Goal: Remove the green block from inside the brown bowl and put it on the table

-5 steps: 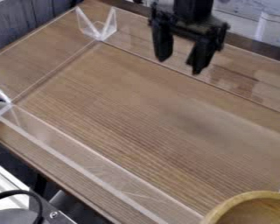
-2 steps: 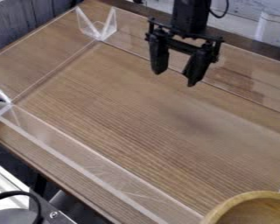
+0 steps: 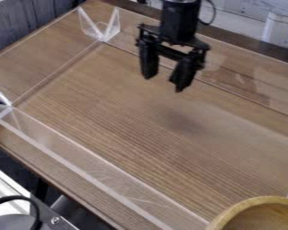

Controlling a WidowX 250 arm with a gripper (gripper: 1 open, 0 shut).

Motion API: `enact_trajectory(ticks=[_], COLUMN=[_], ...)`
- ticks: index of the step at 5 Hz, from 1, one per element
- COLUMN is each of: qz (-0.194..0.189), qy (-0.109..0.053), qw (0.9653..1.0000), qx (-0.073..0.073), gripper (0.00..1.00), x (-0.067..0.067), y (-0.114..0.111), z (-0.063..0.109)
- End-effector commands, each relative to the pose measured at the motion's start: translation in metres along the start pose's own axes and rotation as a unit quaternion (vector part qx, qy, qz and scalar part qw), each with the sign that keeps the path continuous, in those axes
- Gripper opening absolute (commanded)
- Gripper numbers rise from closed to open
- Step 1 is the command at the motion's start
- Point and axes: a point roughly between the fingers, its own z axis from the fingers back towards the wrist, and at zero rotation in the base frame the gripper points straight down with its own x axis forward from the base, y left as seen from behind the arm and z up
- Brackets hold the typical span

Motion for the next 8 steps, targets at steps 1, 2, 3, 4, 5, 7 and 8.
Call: enact_trajectory(ticks=[1,2,3,4,5,7,8], qz=[0.019,0.046,0.055,0.045,0.035,0.044,0.043], qy=[-0.062,-0.088,-0.108,-0.115,-0.122,-0.086,-0.098], qw=[0.9979,0.9949,0.9922,0.9921,0.9918,0.9953,0.9941], qx=[-0.005,-0.019,-0.031,-0.021,-0.01,-0.013,-0.013], gripper=[1.0,1.0,1.0,1.0,1.0,1.0,1.0], x=[-0.003,0.001,0.008,0.005,0.0,0.005,0.006], y=[0.027,0.051,0.056,0.056,0.055,0.056,0.056], z=[0.028,0.038,0.046,0.03,0.007,-0.013,-0.019])
